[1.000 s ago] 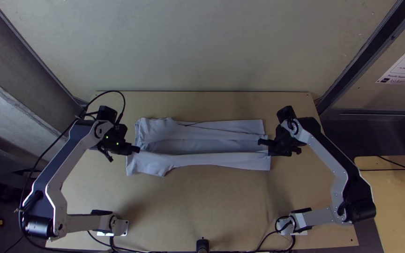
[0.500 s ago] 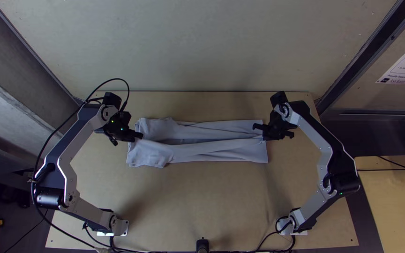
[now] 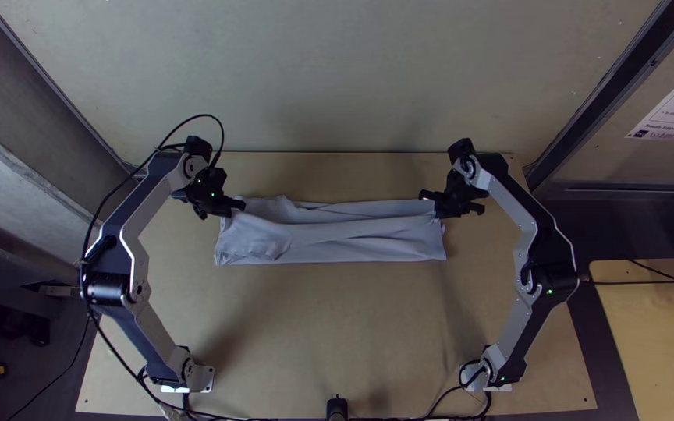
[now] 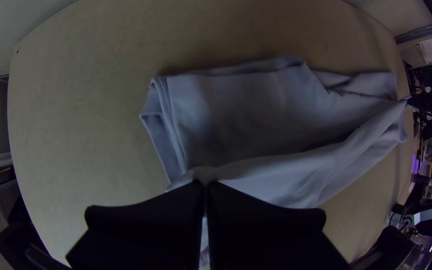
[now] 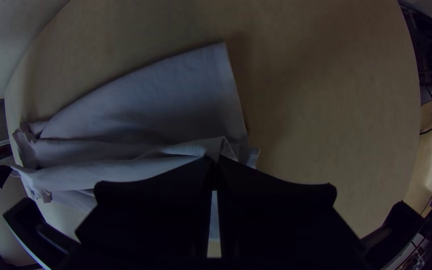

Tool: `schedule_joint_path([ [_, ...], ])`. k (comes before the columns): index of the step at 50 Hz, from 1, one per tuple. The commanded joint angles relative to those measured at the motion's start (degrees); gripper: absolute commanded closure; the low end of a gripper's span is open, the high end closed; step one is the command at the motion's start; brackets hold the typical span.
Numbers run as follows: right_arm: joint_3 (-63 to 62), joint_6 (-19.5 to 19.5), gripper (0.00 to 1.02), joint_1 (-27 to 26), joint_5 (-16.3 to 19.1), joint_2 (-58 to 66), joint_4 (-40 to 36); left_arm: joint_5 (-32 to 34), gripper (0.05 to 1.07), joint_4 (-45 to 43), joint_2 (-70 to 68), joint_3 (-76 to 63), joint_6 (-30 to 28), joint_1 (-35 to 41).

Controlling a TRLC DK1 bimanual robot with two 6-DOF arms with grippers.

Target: Fold the t-shirt

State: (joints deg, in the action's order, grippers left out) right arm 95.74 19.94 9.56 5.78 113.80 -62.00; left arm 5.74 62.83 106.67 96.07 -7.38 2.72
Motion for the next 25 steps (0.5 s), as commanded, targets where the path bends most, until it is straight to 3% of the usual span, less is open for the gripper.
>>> schedule_joint_path([
  [1, 2.9, -0.8, 1.0, -0.6, -0.7, 2.8, -0.1, -0.6, 1.04, -0.5, 4.8, 3.6, -0.7, -0.1],
  [11, 6.8, -0.9, 0.99, -0.3, -2.8, 7.2, 0.2, -2.0, 1.04, -4.1, 12.3, 6.1, 0.9, -0.3],
  [13, 7.4, -0.8, 0.95, -0.4, -3.5, 8.3, 0.2, -2.0, 1.01, -4.7, 13.2, 6.1, 1.4, -0.5],
  [15, 7.7, -0.8, 0.86, -0.4, -4.5, 9.0, 0.2, -2.0, 0.8, -5.2, 13.9, 6.1, 2.2, -0.7],
  [16, 7.8, -0.8, 0.8, -0.5, -4.7, 9.2, 0.2, -2.0, 0.63, -5.3, 14.2, 6.1, 2.6, -0.8],
  [18, 7.8, -0.7, 0.68, -0.5, -4.7, 9.6, 0.1, -2.0, 0.16, -5.3, 14.4, 6.0, 3.7, -1.1],
  [19, 7.7, -0.7, 0.62, -0.6, -4.7, 9.6, 0.2, -1.8, 0.07, -5.5, 14.4, 5.8, 4.2, -1.1],
  [25, 7.5, -1.1, 0.38, -0.9, -6.9, 9.4, 0.2, -0.8, 0.1, -8.4, 12.1, 3.8, 6.7, -1.3],
])
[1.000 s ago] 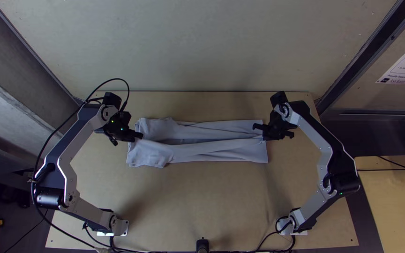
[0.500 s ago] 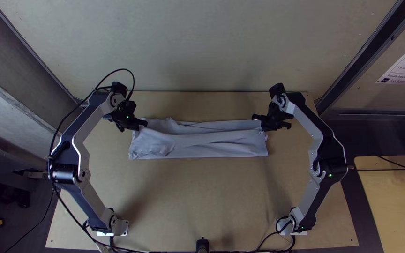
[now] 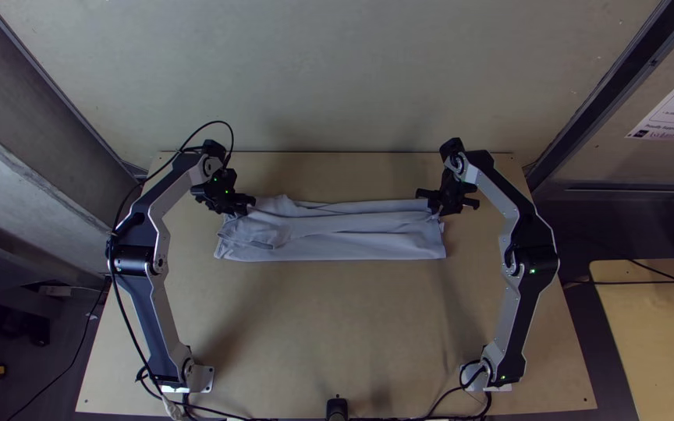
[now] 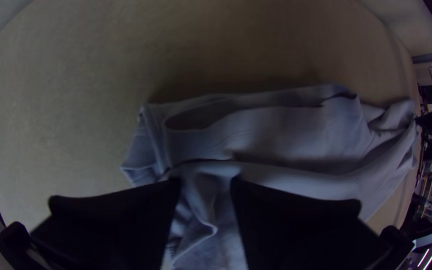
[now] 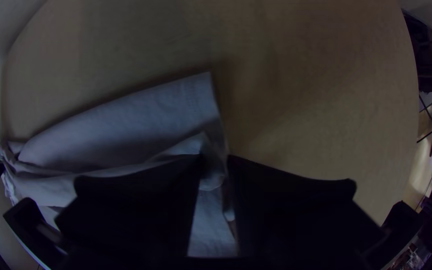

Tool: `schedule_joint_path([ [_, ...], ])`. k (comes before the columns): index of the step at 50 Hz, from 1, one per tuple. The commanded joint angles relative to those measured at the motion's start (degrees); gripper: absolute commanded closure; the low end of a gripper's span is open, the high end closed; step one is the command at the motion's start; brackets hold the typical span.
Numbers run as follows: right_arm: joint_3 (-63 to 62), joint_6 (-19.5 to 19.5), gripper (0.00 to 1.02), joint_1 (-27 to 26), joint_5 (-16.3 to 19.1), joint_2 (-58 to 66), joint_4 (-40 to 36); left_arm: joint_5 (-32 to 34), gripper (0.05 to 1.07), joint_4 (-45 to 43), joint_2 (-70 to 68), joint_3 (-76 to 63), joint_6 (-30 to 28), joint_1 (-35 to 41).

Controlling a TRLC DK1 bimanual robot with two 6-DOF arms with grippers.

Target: Fold the t-shirt

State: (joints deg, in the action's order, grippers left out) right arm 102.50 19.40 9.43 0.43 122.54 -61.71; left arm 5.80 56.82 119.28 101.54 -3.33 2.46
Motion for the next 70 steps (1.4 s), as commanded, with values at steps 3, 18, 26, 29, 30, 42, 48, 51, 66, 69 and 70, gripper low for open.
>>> schedule_joint_path([
  [3, 0.1, -0.7, 0.37, -0.9, -1.9, -0.6, -0.1, -0.6, 0.1, -4.2, -3.0, -2.8, 3.4, -1.5],
  [18, -4.0, -2.2, 0.09, -1.5, -7.9, -10.1, 5.8, 5.2, 0.1, -5.7, -14.3, -7.8, 3.1, -5.2],
  [26, -5.1, -2.0, 0.03, -2.8, -8.7, -15.0, 5.7, 16.2, 0.1, -6.5, -18.7, -11.1, 2.3, -10.0],
  [29, -5.2, -1.8, 0.03, -3.4, -8.7, -17.0, 5.7, 19.3, 0.1, -6.3, -19.4, -11.5, 2.7, -12.1],
  [30, -5.2, -1.8, 0.03, -3.7, -8.6, -17.7, 5.7, 20.2, 0.1, -6.1, -19.4, -11.7, 2.7, -12.7],
  [42, -4.5, -2.3, 0.03, -5.6, -7.4, -26.0, 6.3, 29.8, 0.1, -5.5, -18.6, -16.3, 1.5, -18.2],
  [48, -4.7, -3.0, 0.03, -5.7, -6.5, -29.4, 6.3, 32.6, 0.1, -5.4, -17.4, -18.7, -2.6, -19.3],
  [51, -5.1, -3.1, 0.03, -5.8, -6.3, -30.8, 6.3, 34.8, 0.1, -5.1, -16.4, -19.6, -4.2, -19.8],
  [66, -7.0, -4.2, 0.03, -6.3, -6.3, -33.7, 6.3, 39.2, 0.1, -5.1, -8.5, -21.4, -8.8, -21.5],
  [69, -7.6, -4.3, 0.03, -6.3, -6.3, -33.9, 6.3, 39.2, 0.1, -5.3, -7.7, -21.6, -9.6, -21.5],
  [70, -7.8, -4.2, 0.03, -6.3, -6.3, -33.9, 6.3, 39.2, 0.1, -5.4, -7.2, -21.6, -9.7, -21.6],
])
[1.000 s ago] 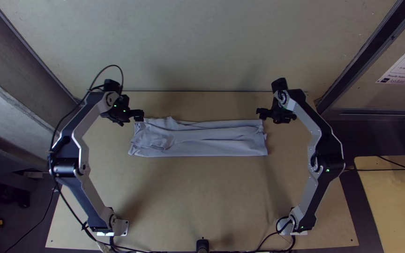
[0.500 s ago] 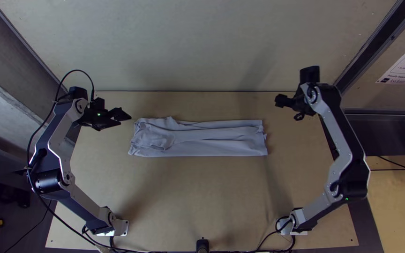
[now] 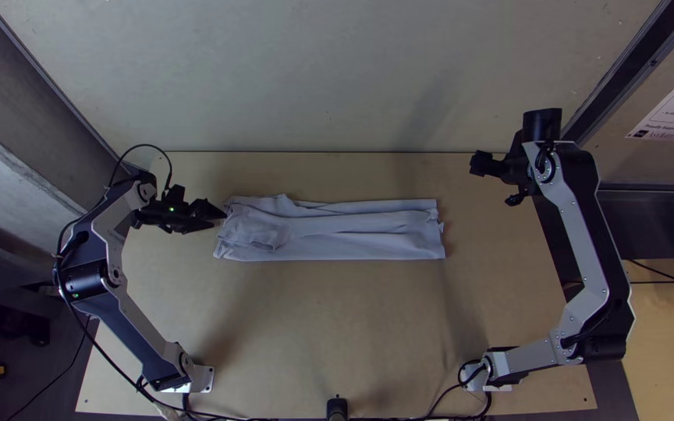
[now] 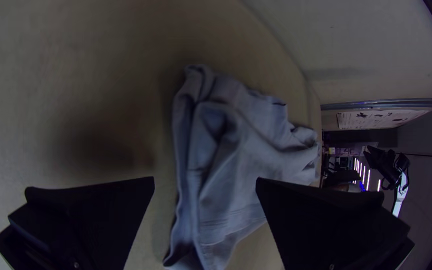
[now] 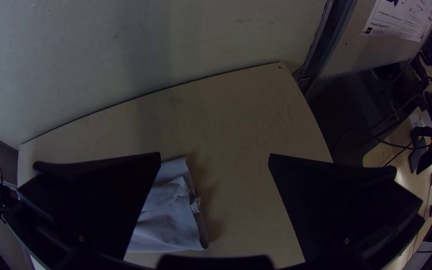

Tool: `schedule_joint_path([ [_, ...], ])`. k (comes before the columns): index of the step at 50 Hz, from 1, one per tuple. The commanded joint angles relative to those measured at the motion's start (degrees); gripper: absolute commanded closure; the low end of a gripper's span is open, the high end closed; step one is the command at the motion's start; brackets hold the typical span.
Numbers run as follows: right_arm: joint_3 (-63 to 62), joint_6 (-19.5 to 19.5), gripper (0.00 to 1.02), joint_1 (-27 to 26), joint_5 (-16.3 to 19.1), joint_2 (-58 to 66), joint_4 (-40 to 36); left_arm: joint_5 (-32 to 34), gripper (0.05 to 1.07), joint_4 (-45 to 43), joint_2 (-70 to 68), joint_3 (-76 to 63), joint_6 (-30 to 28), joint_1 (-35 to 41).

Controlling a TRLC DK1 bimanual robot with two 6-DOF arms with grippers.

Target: Fold the t-shirt

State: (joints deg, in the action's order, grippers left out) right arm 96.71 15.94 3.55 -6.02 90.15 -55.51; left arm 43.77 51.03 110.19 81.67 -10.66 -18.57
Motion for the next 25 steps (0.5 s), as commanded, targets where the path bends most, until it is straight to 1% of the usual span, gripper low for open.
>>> schedule_joint_path([
  [1, -2.2, -0.7, 0.03, -0.4, 0.1, -1.6, 0.0, 1.2, 0.1, 0.5, 2.3, -1.7, -2.4, -0.6],
  [8, -3.7, -0.8, 0.03, -0.4, 0.1, -2.2, 0.0, 1.2, 0.1, 0.5, 3.4, -2.5, -3.0, -0.3],
  [16, -4.6, -0.8, 0.03, -0.3, 0.1, -2.0, 0.2, 1.2, 0.1, 0.1, 3.6, -4.6, -2.8, 3.2],
  [20, -4.7, -0.8, 0.03, 0.1, 0.1, -2.0, 0.3, 1.2, 0.1, -1.1, 4.0, -5.6, -1.6, 5.6],
  [25, -4.7, -0.7, 0.03, 0.3, 0.1, -2.1, 0.3, 0.7, 0.1, -4.9, 4.2, -7.8, 1.7, 9.6],
])
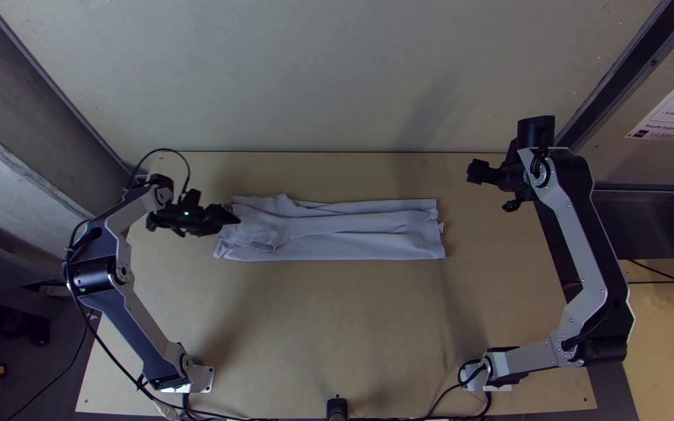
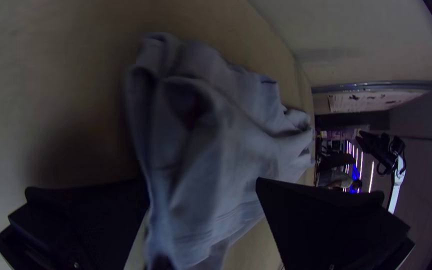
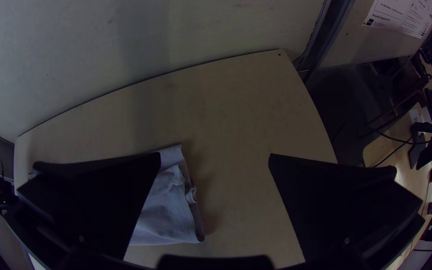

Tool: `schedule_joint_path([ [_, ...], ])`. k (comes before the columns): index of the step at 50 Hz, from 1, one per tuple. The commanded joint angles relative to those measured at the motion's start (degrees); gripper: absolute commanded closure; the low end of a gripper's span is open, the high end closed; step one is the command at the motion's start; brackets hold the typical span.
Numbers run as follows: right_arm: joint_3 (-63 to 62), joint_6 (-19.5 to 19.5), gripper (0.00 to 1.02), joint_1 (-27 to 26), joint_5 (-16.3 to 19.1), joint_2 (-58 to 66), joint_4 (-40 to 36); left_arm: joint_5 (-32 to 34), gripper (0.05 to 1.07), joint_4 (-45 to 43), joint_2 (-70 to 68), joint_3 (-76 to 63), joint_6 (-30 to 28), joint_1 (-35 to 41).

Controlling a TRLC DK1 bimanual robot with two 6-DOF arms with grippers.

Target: Fold the t-shirt

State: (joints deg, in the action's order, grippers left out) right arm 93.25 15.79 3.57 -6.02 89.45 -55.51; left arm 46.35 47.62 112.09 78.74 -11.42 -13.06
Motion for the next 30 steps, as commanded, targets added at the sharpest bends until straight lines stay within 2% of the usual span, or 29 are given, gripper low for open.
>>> schedule_joint_path([
  [1, -1.2, -0.5, 0.03, 0.3, 0.1, -1.5, 0.3, -2.1, 0.1, -1.9, 2.2, -5.3, 3.1, 5.0],
  [10, -2.7, -0.6, 0.03, 0.1, 0.1, -2.5, 0.3, -6.2, 0.1, -7.4, 1.9, -7.3, 10.2, 13.6],
  [19, -6.0, -0.4, 0.03, 0.2, 0.1, -4.3, 1.3, -15.1, 0.1, -8.2, 1.9, -5.8, 20.6, 18.9],
  [21, -6.9, -0.3, 0.03, 0.3, 0.1, -4.9, 1.6, -16.9, 0.13, -8.2, 1.7, -5.5, 22.5, 19.2],
  [23, -7.6, -0.1, 0.03, 0.5, 0.1, -5.3, 1.9, -18.5, 0.24, -7.8, 1.6, -5.4, 23.3, 19.6],
  [25, -8.4, 0.1, 0.03, 0.7, 0.1, -5.8, 2.2, -19.9, 0.43, -7.5, 0.9, -5.6, 24.2, 19.8],
  [27, -9.3, 0.3, 0.03, 0.9, 0.1, -6.3, 2.8, -22.4, 0.71, -8.6, -0.4, -6.2, 25.7, 19.9],
  [29, -10.1, 0.5, 0.03, 1.1, 0.1, -6.9, 3.1, -24.4, 1.03, -10.3, -1.4, -6.8, 26.4, 19.9],
  [30, -10.5, 0.6, 0.03, 1.2, 0.1, -7.1, 3.3, -24.5, 1.05, -10.6, -1.8, -6.8, 26.6, 19.9],
])
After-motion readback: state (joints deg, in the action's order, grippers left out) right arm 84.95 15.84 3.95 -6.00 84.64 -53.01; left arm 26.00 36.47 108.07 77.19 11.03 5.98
